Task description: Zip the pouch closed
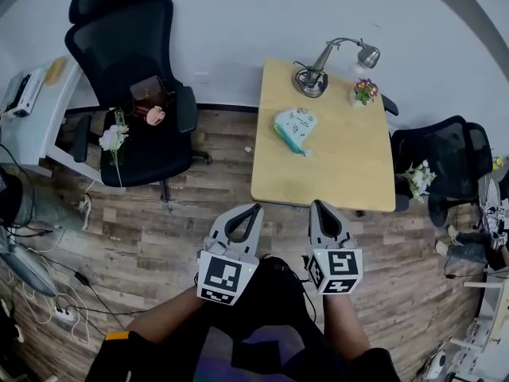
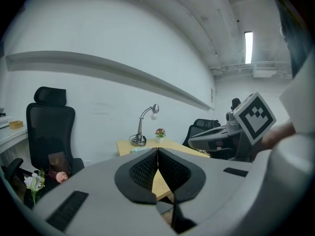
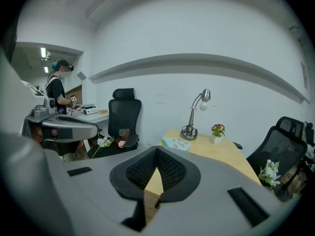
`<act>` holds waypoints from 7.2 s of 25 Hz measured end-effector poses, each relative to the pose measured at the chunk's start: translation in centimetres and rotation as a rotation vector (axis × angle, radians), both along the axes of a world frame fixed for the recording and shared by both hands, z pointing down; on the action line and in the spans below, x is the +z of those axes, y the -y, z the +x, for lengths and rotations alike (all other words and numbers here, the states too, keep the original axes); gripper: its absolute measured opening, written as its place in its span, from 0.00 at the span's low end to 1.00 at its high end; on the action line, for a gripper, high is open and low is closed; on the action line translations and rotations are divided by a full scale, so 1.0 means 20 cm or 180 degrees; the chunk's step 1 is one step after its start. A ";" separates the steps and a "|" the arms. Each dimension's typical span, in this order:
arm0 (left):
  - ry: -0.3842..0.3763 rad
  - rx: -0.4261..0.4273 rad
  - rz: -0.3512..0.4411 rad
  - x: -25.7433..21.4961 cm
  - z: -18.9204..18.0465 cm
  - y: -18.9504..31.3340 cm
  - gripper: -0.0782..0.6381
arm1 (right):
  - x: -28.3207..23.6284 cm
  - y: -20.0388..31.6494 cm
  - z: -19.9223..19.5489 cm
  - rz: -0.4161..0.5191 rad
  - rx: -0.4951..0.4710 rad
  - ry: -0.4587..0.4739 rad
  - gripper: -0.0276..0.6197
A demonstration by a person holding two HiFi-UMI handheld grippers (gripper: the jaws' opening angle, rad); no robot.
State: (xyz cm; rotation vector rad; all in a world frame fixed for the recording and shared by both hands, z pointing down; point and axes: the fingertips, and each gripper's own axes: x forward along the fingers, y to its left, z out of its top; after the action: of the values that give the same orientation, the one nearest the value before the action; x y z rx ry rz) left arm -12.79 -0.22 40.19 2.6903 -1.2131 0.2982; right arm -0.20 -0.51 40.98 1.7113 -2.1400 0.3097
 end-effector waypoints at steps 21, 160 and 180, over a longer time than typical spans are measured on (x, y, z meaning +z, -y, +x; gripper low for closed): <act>0.0339 -0.0248 0.0023 0.10 0.29 0.68 0.12 | 0.26 0.73 0.31 -0.0323 -0.0891 -0.0691 0.07; 0.1048 0.0173 -0.0198 0.35 0.71 1.22 0.12 | 0.44 0.79 0.65 -0.1441 -0.2603 -0.0186 0.08; 0.0550 0.0027 -0.0521 0.21 0.66 1.18 0.16 | 0.34 0.86 0.61 -0.1204 -0.2367 -0.0255 0.18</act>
State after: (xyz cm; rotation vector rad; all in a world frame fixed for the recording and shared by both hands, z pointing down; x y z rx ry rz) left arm 0.46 -23.89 44.40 2.5726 -1.1655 0.6146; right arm 12.08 -17.73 47.88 0.6475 -2.2943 0.3823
